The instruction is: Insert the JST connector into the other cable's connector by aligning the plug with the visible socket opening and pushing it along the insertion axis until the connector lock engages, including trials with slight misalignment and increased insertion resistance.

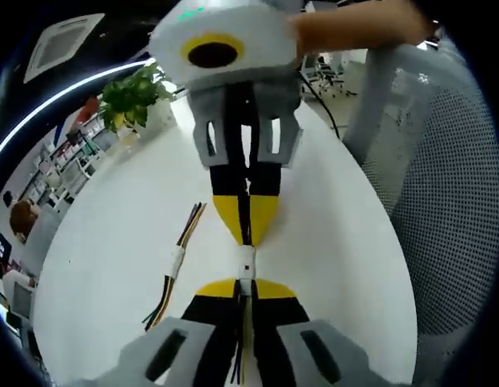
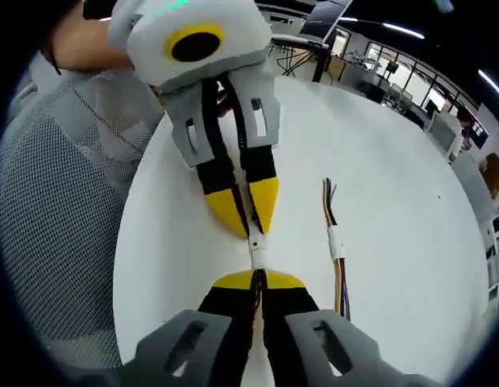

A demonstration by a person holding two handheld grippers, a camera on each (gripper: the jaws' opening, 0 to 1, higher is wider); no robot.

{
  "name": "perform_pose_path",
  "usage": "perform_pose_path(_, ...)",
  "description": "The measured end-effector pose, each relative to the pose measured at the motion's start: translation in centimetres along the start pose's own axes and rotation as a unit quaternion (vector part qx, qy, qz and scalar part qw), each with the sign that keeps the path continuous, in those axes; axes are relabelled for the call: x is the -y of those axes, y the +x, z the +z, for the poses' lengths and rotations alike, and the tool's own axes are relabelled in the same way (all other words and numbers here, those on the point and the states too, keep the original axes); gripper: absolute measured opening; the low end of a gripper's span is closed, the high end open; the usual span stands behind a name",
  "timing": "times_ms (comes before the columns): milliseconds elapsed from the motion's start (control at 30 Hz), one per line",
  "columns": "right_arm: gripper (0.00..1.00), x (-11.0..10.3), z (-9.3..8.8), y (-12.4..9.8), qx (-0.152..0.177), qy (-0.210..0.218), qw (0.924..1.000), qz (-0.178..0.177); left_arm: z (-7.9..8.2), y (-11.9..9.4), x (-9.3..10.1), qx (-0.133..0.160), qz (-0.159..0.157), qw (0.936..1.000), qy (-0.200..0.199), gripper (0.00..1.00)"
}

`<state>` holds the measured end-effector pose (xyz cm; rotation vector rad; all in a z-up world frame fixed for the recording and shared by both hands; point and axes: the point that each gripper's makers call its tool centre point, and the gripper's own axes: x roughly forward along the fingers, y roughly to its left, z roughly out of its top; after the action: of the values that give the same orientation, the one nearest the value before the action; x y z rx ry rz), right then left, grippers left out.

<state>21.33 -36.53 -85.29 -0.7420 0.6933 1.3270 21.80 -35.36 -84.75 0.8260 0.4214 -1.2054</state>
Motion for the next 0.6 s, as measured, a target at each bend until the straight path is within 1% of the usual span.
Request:
perform_pose_path(133, 0.00, 0.09, -0.07, -0.08, 0.001, 0.013, 0.9999, 0.000, 0.07, -0.02, -0.10, -0.004, 0.003, 0.9999, 0.011, 0.00)
perform_pose_path(167, 0.00, 0.10, -0.03, -0.10, 0.004, 0.025, 0.9997, 0.001, 0.06, -0.02, -0.16, -0.004, 0.004, 0.9999, 0.011, 0.00)
perform_pose_path(200, 0.00, -0.06, 0.09, -0.10, 0.010, 0.051, 0.9986, 0.006, 0.03, -0.03, -0.24, -0.004, 0.005, 0.9999, 0.012, 0.00)
perform_pose_path(233, 0.00, 0.00, 0.01, -0.11, 0.010, 0.064, 0.9979, 0.005, -0.04, -0.05, -0.28, -0.006, 0.006, 0.9999, 0.013, 0.00)
perform_pose_path(267, 0.00, 0.34, 0.02, -0.12, 0.011, 0.061, 0.9981, 0.001, -0.01, -0.01, -0.42, -0.006, 0.009, 0.9998, 0.018, 0.00)
perform_pose_path(400, 0.00, 0.31, 0.06, -0.03, 0.006, 0.040, 0.9992, -0.003, -0.04, 0.20, -0.57, -0.012, 0.010, 0.9995, 0.027, 0.00)
perform_pose_path(600, 0.00, 0.53, 0.07, -0.02, 0.012, 0.041, 0.9991, -0.002, -0.05, 0.14, -0.71, -0.018, 0.011, 0.9990, 0.040, 0.00)
